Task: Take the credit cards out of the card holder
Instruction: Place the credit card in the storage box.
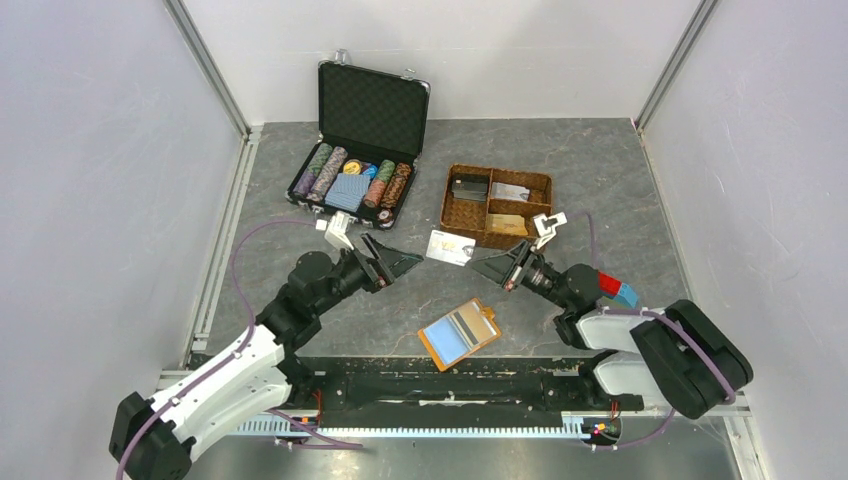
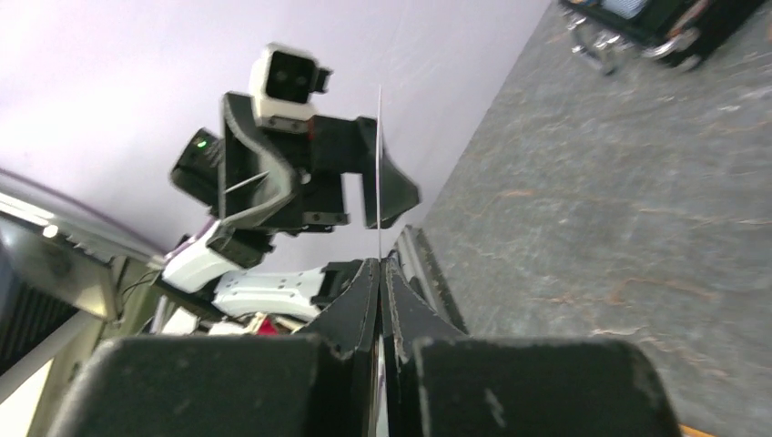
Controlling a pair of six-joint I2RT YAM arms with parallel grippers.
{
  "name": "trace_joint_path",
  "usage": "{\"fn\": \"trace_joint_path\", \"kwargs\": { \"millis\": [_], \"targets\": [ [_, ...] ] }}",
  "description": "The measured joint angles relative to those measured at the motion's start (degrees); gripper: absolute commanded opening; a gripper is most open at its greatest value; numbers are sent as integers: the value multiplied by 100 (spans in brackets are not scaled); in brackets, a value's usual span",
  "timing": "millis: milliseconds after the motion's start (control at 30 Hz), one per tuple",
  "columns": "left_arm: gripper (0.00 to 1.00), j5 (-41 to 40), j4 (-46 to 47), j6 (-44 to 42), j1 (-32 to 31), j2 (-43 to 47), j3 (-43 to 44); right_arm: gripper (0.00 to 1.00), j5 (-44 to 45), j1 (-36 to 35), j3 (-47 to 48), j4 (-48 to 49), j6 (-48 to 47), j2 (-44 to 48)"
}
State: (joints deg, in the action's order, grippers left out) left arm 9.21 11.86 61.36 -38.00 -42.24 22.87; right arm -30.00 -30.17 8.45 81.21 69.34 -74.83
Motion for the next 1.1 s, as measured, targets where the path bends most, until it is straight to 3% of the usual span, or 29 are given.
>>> {"fn": "trace_joint_path", "kwargs": {
  "millis": [167,367,500,700,1100],
  "targets": [
    [100,-122,-1080,-621,0,50,590,0,-431,708,332,-1364,-616,380],
    [100,-435,-2586,-1908,0,-94,1762,0,-634,1458,1602,-4063,-2081,568],
    [100,-643,-3357,-2745,0,-177,2328,0,-787,2144,2179,-5053,-2656,382],
    [100,-1102,-3941,-3543,0,-188,2533,0,-925,2811,3126,-6155,-3136,-529],
    [100,-1860,-4347,-3987,2,-422,2533,0,-879,2951,4977,-7372,-3536,-2085]
  ]
}}
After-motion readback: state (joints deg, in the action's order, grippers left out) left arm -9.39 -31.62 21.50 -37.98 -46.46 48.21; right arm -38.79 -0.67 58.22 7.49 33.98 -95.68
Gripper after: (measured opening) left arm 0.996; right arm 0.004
